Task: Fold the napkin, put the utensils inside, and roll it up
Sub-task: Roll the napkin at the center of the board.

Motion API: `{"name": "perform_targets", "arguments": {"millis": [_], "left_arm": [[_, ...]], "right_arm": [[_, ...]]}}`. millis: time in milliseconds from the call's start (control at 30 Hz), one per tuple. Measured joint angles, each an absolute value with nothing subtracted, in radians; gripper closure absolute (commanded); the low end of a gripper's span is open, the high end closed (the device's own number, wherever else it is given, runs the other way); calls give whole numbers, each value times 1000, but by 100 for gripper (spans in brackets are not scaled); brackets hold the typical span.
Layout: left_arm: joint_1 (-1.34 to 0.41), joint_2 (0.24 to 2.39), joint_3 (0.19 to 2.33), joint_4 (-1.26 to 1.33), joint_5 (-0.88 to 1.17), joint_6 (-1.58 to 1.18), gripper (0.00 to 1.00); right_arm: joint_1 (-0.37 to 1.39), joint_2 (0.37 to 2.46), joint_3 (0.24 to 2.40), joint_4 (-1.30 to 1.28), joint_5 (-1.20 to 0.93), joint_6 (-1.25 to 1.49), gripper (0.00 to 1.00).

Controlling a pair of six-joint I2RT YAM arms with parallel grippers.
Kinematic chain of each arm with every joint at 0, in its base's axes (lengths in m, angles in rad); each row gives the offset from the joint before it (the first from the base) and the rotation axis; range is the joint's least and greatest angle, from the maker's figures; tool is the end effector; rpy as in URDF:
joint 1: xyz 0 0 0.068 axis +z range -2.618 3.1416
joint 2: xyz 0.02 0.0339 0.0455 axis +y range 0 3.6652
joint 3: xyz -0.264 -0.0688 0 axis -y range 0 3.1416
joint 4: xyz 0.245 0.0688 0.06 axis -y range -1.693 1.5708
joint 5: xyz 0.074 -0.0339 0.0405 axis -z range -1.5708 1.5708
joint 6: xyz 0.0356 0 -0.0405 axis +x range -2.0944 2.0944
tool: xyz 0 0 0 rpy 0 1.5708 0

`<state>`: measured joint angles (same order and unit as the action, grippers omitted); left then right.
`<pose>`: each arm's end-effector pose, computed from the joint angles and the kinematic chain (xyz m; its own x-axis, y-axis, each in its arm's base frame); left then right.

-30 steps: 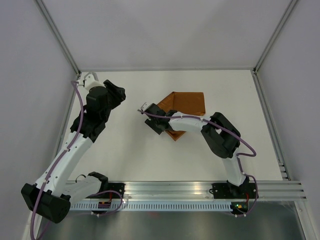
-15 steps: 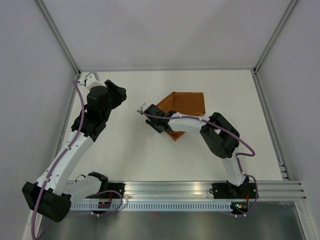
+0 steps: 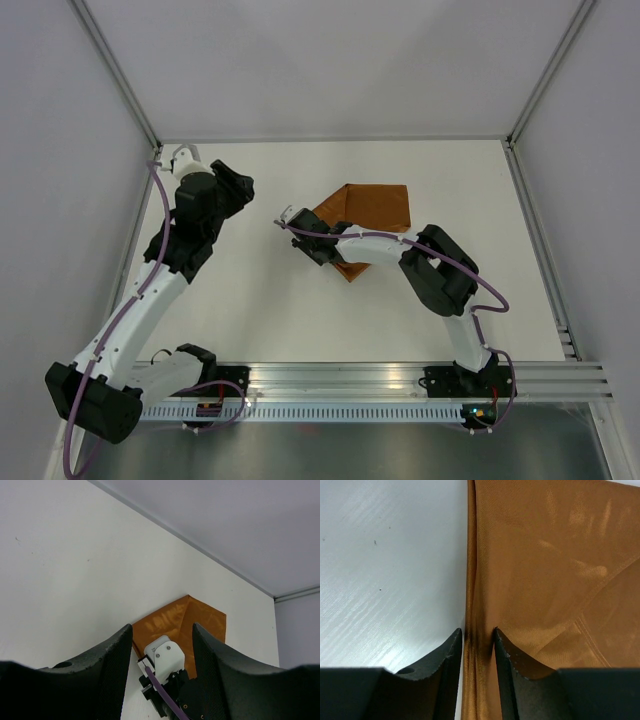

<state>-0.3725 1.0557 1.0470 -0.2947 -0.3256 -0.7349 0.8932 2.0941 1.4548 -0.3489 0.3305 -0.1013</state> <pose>0.2261 -0.0761 0.3689 -0.2470 -0.5855 -0.7721 -0.1417 0.8100 -0.5690 0.2871 0.3383 0.1542 -0.4576 -0.7213 -0.5200 -0.6747 0.6626 -0.3252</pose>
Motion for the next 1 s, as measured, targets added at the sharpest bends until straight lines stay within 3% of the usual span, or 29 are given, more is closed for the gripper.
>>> {"name": "perform_targets", "arguments": {"millis": [300, 567, 1000], "left_arm": [[-373, 1071, 1040, -281, -311, -734, 44], [-373, 1082, 1032, -263, -308, -733, 44], [-373, 1087, 947, -211, -302, -733, 46]], "right_arm": [[881, 2100, 1454, -333, 322, -109, 68], [845, 2101, 1453, -315, 255, -110, 79], [719, 2090, 1446, -293, -48, -99, 85]]}}
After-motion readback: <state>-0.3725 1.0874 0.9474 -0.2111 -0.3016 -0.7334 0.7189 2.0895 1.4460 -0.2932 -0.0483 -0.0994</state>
